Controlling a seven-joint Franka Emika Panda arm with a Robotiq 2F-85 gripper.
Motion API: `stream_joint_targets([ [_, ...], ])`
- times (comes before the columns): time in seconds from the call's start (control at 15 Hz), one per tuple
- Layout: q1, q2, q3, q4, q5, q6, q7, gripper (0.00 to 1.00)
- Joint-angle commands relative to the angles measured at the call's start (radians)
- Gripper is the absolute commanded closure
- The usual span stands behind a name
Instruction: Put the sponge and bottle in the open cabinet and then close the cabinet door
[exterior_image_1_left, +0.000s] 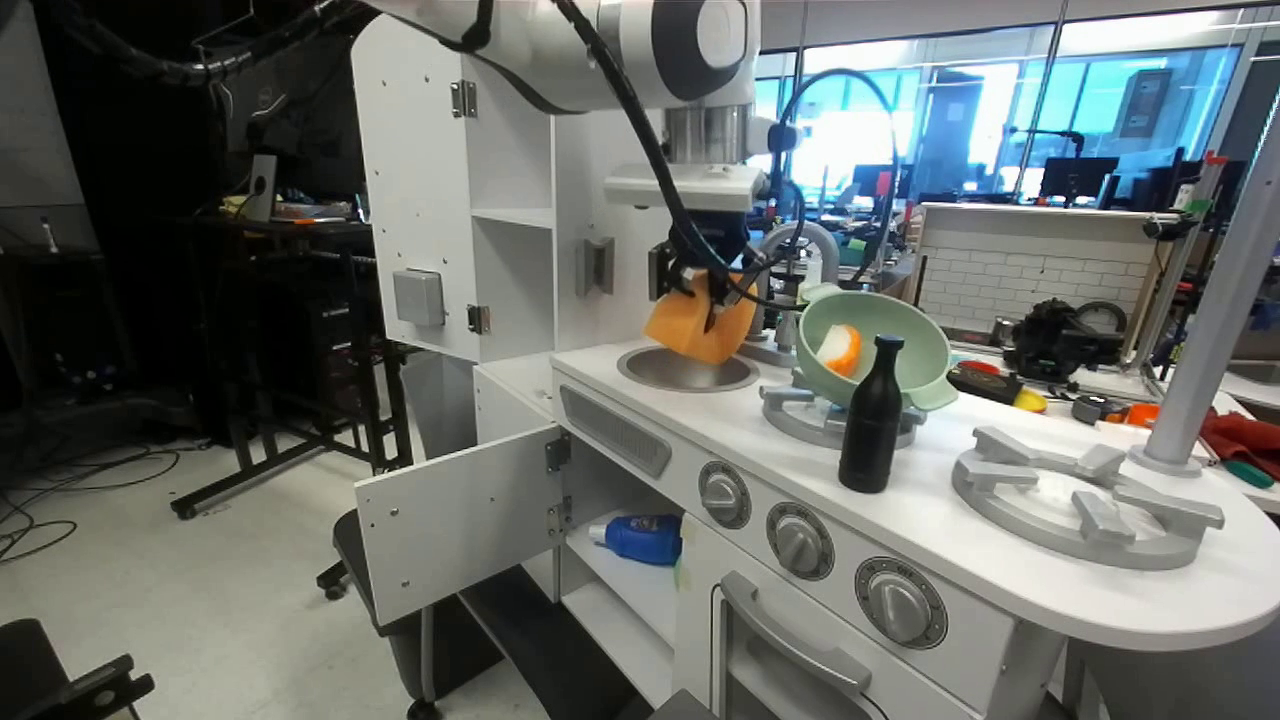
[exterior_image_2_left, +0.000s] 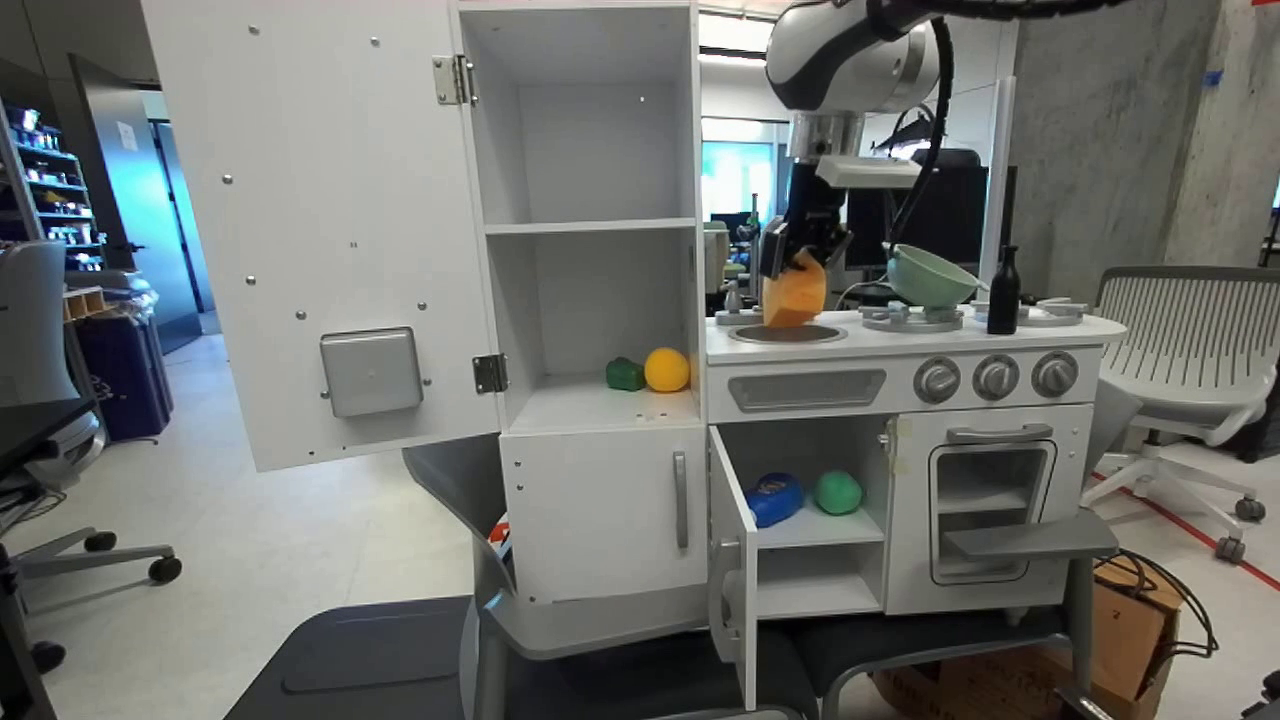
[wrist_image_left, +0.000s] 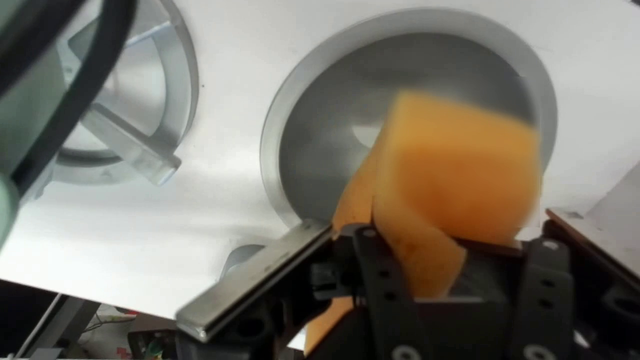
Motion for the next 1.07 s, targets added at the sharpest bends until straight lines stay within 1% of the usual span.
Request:
stream_joint_targets([
  [0.0, 0.000, -0.082, -0.004, -0.001, -0.006, -0.090, -0.003, 1.00],
  [0.07, 0.002, -0.094, -0.004, 0.002, -0.007, -0.104, -0.006, 1.00],
  [0.13, 0.022, -0.051, -0.045, 0.114, 0.030, -0.170, -0.016, 1.00],
  [0.2, 0.025, -0.060, -0.049, 0.117, 0.032, -0.192, -0.016, 1.00],
  [0.27, 0.021, -0.123, -0.053, 0.024, 0.033, -0.176, -0.020, 1.00],
  [0.33, 0.027, -0.130, -0.057, 0.030, 0.032, -0.200, -0.032, 1.00],
  [0.53, 0.052, -0.163, -0.042, 0.006, 0.036, -0.324, -0.155, 1.00],
  [0.87, 0.117, -0.183, -0.041, -0.015, 0.016, -0.486, -0.322, 1.00],
  [1.0, 0.141, -0.176, -0.042, 0.008, 0.006, -0.573, -0.389, 1.00],
])
